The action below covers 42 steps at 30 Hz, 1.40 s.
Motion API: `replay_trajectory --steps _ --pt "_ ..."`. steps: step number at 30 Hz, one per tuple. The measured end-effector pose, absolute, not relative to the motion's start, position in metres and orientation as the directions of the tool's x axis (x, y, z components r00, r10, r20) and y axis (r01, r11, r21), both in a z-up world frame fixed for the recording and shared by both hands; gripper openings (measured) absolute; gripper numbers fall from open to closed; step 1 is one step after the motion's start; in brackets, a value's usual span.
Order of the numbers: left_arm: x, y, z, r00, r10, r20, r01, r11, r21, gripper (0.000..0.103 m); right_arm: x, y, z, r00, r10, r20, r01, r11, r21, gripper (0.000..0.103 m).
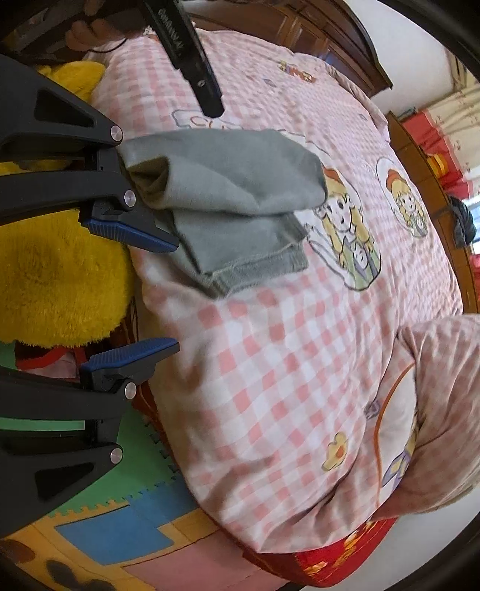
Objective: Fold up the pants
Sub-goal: 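Move the right tool to the folded bundle's end and grasp it, then hold the bundle end with the right tool and fold it over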
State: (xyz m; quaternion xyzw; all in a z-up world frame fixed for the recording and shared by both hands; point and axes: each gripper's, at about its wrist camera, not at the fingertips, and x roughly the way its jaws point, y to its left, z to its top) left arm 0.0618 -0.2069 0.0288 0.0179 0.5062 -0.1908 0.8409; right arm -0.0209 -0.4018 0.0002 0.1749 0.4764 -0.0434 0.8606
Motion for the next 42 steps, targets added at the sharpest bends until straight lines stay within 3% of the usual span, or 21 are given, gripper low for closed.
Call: replay_trajectory --steps 16,34,35,37,39,42 --pt "0.061 -0.162 0.016 0.404 -0.304 -0.863 0.253 0.943 -0.214 0.048 0.022 -0.36 0.036 0.563 0.143 -0.814 0.119 0.96 0.252 0.049" --pt "0.062 -0.143 0.006 0.4 -0.282 -0.872 0.192 0.956 -0.222 0.048 0.078 -0.34 -0.016 0.473 0.193 -0.86 0.059 0.966 0.25 0.049" --pt "0.062 -0.144 0.005 0.399 -0.281 -0.873 0.191 0.956 -0.221 0.048 0.077 -0.34 -0.015 0.48 0.193 -0.856 0.053 0.967 0.248 0.047" --pt "0.062 -0.146 0.004 0.395 -0.28 -0.875 0.192 0.956 -0.22 0.048 0.074 -0.339 -0.012 0.502 0.196 -0.842 0.04 0.967 0.25 0.021" --pt "0.063 -0.148 0.004 0.395 -0.281 -0.875 0.193 0.956 -0.22 0.048 0.072 -0.34 -0.008 0.515 0.219 -0.829 0.029 0.962 0.272 0.015" --pt "0.065 -0.15 0.005 0.399 -0.285 -0.872 0.197 0.955 -0.222 0.048 0.066 -0.346 0.008 0.553 0.254 -0.794 0.017 0.949 0.315 0.013"
